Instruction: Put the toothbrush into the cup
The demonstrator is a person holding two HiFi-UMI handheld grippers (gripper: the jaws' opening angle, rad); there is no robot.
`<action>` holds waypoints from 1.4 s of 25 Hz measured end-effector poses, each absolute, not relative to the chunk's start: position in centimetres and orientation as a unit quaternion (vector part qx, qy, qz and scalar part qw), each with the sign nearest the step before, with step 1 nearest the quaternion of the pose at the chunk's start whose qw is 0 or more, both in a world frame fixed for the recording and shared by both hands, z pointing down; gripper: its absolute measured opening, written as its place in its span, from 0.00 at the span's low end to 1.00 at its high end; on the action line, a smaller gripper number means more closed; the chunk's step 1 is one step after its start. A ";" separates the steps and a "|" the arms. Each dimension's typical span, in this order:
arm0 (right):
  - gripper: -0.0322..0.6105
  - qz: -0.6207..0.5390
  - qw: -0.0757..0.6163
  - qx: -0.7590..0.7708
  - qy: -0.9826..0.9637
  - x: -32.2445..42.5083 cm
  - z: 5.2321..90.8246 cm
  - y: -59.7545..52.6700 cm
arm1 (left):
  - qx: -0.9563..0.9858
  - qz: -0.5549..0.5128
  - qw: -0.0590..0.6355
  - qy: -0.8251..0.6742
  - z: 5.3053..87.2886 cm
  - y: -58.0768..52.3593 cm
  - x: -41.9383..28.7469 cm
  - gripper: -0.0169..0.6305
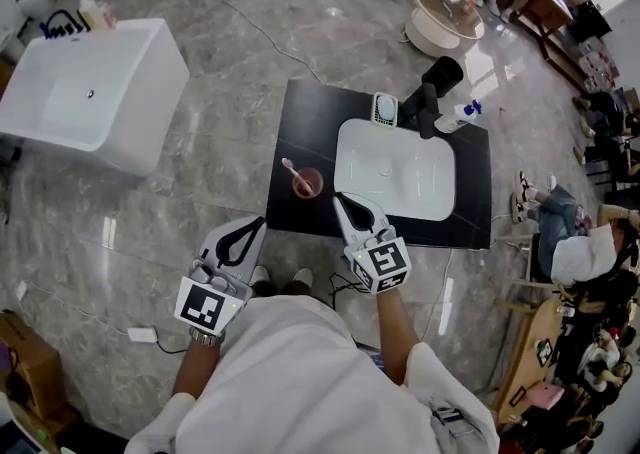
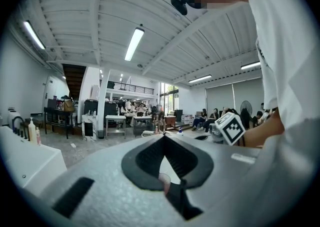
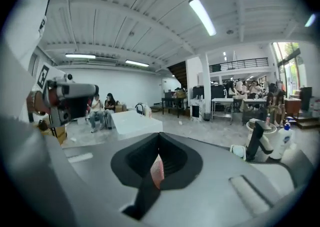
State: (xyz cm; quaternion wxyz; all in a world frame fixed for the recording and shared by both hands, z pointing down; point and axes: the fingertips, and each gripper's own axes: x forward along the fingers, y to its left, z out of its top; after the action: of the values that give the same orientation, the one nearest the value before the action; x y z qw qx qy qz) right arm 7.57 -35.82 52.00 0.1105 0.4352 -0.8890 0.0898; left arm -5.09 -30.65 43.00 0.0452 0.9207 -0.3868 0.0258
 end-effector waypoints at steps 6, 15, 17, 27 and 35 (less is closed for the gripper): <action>0.07 0.043 0.037 0.472 -0.880 10.2 43.2 -32.3 | 0.923 0.035 0.030 -0.382 42.2 -32.1 -5.6 0.02; 0.07 -0.026 -0.037 0.482 -0.875 11.6 34.4 -28.6 | 0.937 0.018 0.030 -0.346 41.1 -31.8 -4.1 0.02; 0.07 -0.016 -0.051 0.486 -0.872 12.0 34.4 -28.3 | 0.941 0.021 0.034 -0.336 41.6 -31.2 -3.4 0.02; 0.07 0.000 -0.049 0.483 -0.874 10.5 35.2 -27.5 | 0.942 0.016 0.049 -0.332 42.0 -29.6 -4.4 0.02; 0.07 -0.017 -0.031 0.474 -0.880 9.1 35.1 -27.7 | 0.940 0.012 0.045 -0.338 41.8 -29.2 -5.1 0.02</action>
State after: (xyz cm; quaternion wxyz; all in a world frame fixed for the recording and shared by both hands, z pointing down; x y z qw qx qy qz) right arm 9.12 -27.68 35.05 -0.0310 0.4744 -0.8796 -0.0170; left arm -5.12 -29.18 41.78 0.0448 0.9401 -0.3378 0.0116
